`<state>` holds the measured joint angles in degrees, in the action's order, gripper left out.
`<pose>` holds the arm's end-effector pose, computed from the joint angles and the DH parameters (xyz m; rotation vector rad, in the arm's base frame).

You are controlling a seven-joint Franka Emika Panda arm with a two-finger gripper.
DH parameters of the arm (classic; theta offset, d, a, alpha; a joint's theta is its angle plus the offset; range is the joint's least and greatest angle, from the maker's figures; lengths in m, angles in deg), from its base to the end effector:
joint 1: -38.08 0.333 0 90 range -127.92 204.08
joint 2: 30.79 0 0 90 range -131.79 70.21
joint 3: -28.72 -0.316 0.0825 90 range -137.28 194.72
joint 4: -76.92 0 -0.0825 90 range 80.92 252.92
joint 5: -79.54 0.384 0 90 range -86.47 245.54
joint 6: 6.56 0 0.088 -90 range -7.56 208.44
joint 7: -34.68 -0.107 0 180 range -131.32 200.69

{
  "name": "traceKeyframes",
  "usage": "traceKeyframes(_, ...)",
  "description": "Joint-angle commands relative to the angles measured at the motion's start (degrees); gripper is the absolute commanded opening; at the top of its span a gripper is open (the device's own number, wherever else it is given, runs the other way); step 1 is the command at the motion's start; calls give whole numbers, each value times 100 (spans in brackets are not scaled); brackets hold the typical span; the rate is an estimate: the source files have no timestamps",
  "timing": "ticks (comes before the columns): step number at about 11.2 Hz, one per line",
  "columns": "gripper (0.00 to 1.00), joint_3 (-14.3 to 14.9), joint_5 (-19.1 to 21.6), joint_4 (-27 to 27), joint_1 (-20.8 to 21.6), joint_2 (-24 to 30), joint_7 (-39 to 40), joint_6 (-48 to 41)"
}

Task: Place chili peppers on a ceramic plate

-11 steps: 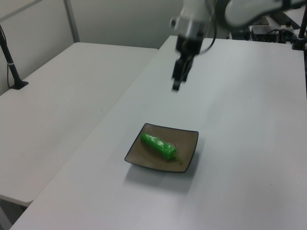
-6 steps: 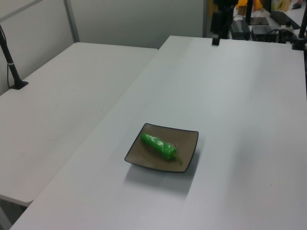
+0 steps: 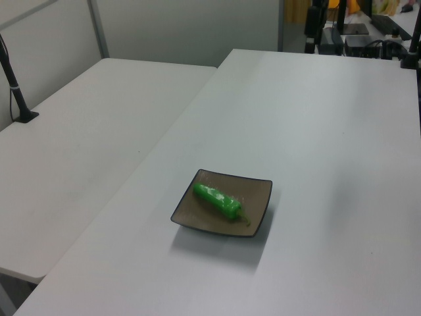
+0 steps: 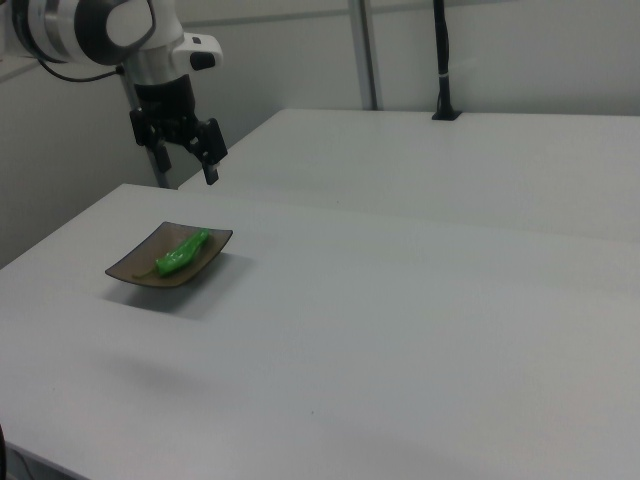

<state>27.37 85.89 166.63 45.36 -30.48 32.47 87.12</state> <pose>0.5516 0.0951 0.6364 -3.0183 -0.1648 -0.0966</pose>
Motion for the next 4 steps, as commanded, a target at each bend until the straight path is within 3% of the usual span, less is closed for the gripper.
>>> traceKeyframes(1, 100, 3, -98, 389, 2, 144, 178, 423)
traceKeyframes(4, 100, -6, -178, 460, 19, 136, 178, 423)
